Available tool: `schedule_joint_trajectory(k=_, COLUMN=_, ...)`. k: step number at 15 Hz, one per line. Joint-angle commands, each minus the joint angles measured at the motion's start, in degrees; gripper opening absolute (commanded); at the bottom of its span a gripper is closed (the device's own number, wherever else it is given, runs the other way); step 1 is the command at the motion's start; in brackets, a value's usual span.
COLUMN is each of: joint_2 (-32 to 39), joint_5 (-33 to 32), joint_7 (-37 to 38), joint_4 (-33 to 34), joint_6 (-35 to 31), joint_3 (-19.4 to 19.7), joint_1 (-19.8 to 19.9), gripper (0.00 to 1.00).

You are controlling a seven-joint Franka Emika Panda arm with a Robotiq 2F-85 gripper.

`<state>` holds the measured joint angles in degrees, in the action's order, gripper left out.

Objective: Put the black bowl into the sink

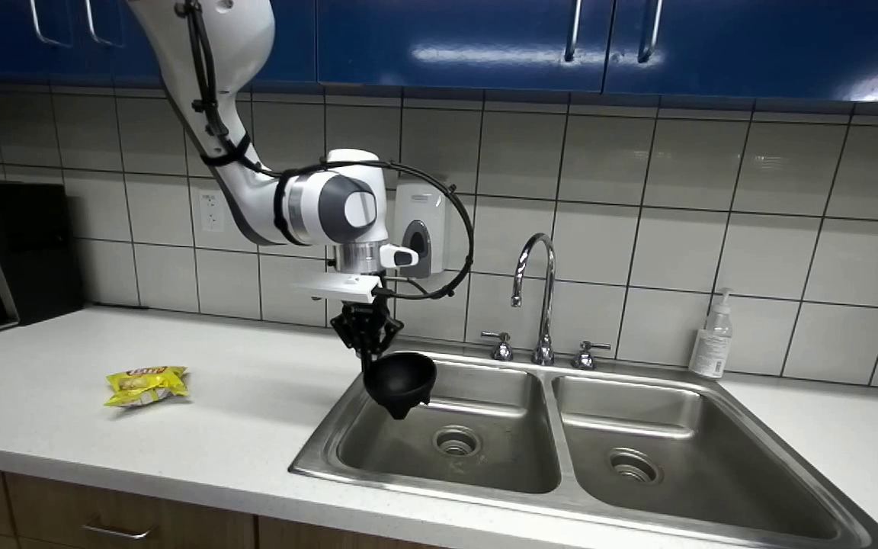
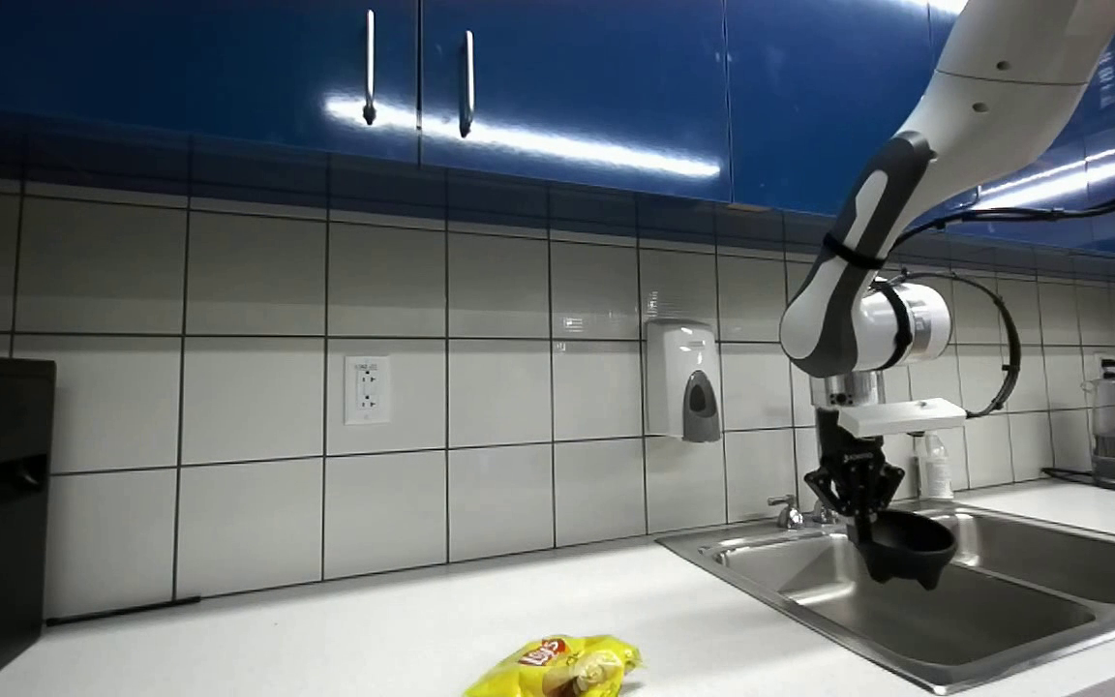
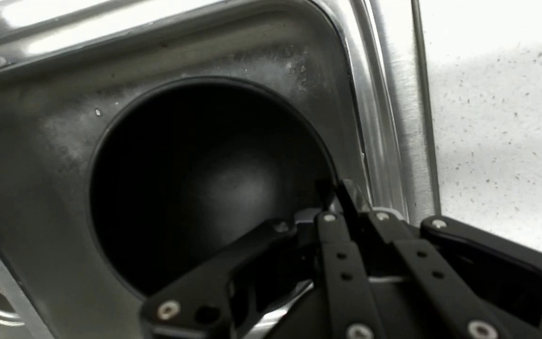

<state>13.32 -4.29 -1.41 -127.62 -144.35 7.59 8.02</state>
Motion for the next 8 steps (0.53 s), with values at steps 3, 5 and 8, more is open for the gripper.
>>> schedule_joint_trajectory(k=3, joint_2=2.53, joint_5=4.37, joint_7=-2.40, joint_4=0.09, joint_6=-1.62, joint_3=0.07, joint_1=2.31, gripper=0.02)
schedule_joint_trajectory(k=5, joint_2=4.16, joint_5=5.46, joint_7=-2.76, joint_4=0.96, joint_6=-1.95, joint_3=0.00, joint_1=2.87, gripper=0.02)
schedule_joint_trajectory(k=8, joint_2=6.89, joint_5=6.52, joint_7=-2.99, joint_4=2.92, joint_6=-2.32, joint_3=-0.19, joint_1=3.45, gripper=0.02)
